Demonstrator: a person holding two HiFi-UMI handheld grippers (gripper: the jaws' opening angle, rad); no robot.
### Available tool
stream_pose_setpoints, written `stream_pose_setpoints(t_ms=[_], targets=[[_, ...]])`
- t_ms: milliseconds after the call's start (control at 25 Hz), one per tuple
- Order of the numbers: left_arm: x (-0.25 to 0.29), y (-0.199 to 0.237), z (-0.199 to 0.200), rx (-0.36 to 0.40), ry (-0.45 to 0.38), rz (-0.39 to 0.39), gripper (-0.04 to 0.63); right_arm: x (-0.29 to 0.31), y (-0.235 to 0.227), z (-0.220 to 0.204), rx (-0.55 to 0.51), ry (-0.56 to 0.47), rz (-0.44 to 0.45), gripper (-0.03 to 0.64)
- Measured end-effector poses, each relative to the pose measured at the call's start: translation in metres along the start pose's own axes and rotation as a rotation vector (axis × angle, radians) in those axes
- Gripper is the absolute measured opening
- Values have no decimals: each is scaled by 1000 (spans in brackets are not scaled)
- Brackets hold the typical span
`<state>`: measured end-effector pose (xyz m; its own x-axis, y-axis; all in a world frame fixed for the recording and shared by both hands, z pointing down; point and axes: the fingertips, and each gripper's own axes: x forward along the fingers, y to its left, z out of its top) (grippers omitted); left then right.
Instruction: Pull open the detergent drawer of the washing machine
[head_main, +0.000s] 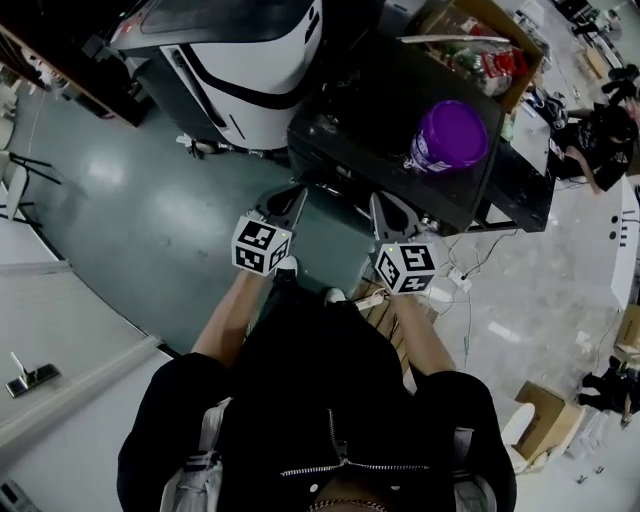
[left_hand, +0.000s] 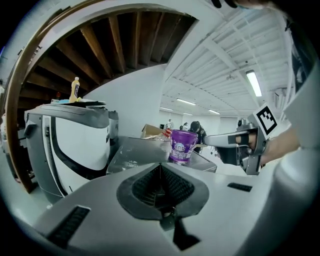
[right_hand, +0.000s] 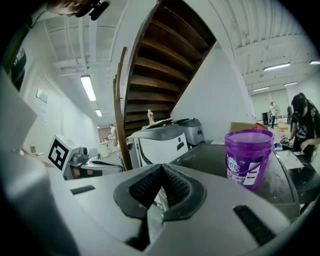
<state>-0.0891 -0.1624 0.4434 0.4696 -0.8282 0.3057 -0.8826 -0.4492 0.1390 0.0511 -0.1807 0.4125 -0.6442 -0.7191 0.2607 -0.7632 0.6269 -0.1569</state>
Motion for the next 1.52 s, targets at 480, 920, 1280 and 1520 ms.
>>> stream_pose_setpoints(t_ms=[480, 920, 1280, 1520], targets=[[37, 33, -27, -14, 76, -182, 21, 13, 14, -22, 82, 35, -198, 6], [60, 47, -49, -80, 108, -208, 23, 17, 16, -41, 112, 81, -252, 6], [85, 72, -100, -445, 136, -218, 23, 17, 21, -58, 156, 125, -282, 6], [100, 86, -122, -750, 59, -256, 79, 7, 20, -77, 179, 168, -314, 6]])
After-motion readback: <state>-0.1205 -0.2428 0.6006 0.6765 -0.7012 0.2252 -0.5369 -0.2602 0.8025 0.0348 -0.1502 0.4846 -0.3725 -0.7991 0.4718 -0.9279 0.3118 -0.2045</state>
